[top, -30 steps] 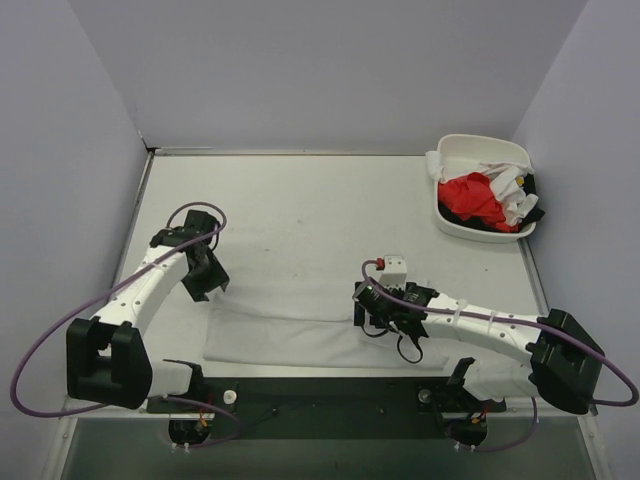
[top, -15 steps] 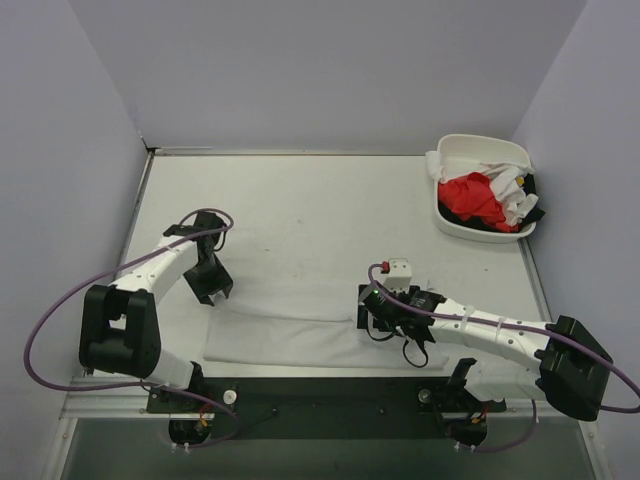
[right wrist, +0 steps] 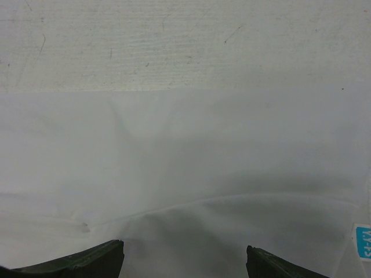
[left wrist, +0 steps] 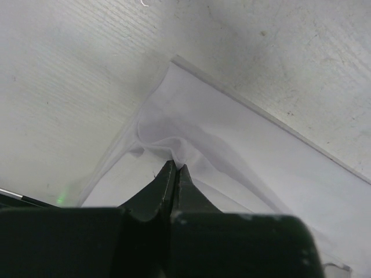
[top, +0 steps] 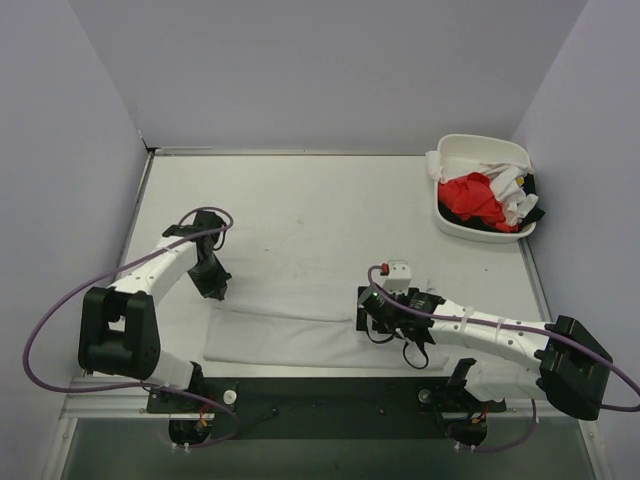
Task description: Fold and stack the t-shirts
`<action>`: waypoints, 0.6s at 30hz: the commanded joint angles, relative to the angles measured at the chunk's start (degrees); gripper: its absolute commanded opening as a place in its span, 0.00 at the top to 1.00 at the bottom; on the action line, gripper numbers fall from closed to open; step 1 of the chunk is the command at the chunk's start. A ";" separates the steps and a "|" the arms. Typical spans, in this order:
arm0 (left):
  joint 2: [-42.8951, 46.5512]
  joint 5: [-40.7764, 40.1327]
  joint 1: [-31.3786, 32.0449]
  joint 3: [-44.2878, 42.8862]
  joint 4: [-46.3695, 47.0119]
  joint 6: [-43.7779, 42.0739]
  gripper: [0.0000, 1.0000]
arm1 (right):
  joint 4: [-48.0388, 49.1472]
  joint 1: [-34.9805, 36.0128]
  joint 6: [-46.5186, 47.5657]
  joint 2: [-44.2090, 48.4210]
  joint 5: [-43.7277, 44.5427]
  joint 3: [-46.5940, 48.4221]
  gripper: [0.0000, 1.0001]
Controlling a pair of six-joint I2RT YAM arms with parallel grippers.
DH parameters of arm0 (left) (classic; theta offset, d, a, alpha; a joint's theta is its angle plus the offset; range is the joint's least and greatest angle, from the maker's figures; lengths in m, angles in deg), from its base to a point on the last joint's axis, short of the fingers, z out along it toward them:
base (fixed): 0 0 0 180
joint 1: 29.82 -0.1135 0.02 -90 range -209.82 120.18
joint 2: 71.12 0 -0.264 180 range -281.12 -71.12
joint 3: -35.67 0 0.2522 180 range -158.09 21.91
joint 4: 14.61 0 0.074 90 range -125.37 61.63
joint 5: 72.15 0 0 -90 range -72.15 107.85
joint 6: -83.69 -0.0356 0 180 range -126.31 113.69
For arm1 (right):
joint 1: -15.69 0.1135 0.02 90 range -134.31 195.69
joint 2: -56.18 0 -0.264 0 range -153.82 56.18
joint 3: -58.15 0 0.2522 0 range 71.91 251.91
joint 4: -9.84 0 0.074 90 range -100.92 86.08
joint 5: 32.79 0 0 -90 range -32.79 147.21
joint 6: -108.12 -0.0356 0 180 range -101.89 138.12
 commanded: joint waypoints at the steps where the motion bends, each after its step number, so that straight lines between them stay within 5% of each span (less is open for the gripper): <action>1: 5.03 0.52 -0.05 -1.62 -1.74 -0.08 1.00 | -0.55 0.82 -1.11 0.99 1.42 -0.82 0.14; 18: 16.46 1.40 2.50 6.99 -4.03 1.59 1.00 | -0.72 3.28 -1.64 -0.59 1.50 0.32 0.12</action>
